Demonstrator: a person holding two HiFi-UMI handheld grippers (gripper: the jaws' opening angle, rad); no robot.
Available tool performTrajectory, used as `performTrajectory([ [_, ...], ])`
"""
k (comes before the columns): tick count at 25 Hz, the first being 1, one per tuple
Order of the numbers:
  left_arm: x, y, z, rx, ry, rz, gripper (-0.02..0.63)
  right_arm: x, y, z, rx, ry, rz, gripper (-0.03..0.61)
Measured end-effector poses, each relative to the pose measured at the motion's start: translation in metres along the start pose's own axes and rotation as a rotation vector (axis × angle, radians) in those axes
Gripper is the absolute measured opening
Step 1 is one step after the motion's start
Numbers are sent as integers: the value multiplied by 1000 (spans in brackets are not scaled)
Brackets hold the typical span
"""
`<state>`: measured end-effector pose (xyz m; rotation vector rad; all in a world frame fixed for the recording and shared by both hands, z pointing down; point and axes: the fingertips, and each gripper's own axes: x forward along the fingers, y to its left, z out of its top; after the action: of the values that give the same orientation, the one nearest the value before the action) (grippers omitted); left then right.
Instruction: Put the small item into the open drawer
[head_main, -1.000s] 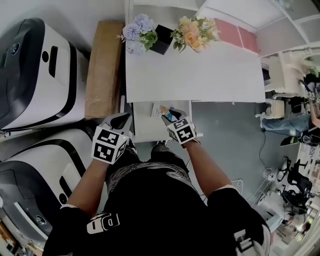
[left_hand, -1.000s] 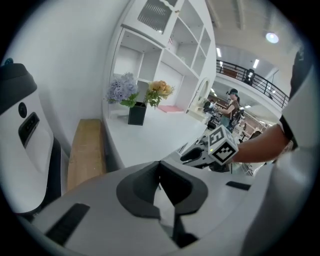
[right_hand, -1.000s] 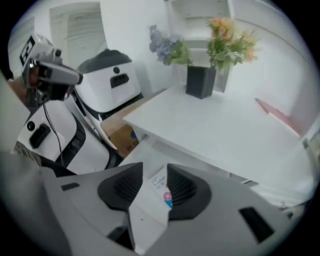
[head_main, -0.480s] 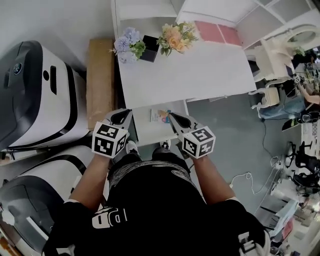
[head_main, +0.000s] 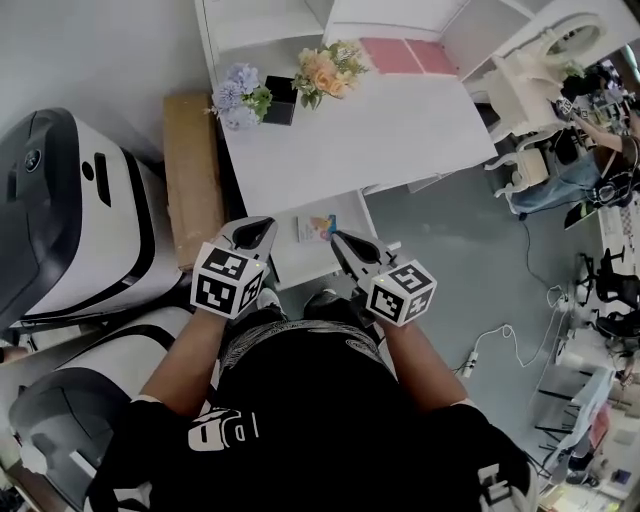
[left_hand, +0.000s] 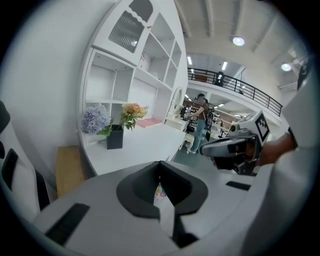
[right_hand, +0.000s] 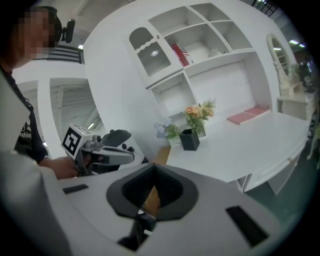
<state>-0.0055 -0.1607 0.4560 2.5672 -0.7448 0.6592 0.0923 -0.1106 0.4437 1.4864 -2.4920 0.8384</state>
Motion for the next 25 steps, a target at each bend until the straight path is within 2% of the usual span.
performTrajectory([
  [5, -10, -13, 3, 1, -30, 17, 14, -15, 1, 7, 1, -23, 18, 6],
  [10, -20, -30, -3, -16, -43, 48, 14, -37, 12, 7, -81, -39, 31, 6],
  [13, -22, -52, -7, -29, -45, 52, 14, -60, 17, 0, -107, -37, 43, 6],
  [19, -31, -111, -13, 4, -53, 50, 14, -109, 20, -17, -114, -54, 55, 6],
  [25, -50, -148, -31, -5, -54, 97, 14, -145, 29, -36, -111, -59, 79, 6],
])
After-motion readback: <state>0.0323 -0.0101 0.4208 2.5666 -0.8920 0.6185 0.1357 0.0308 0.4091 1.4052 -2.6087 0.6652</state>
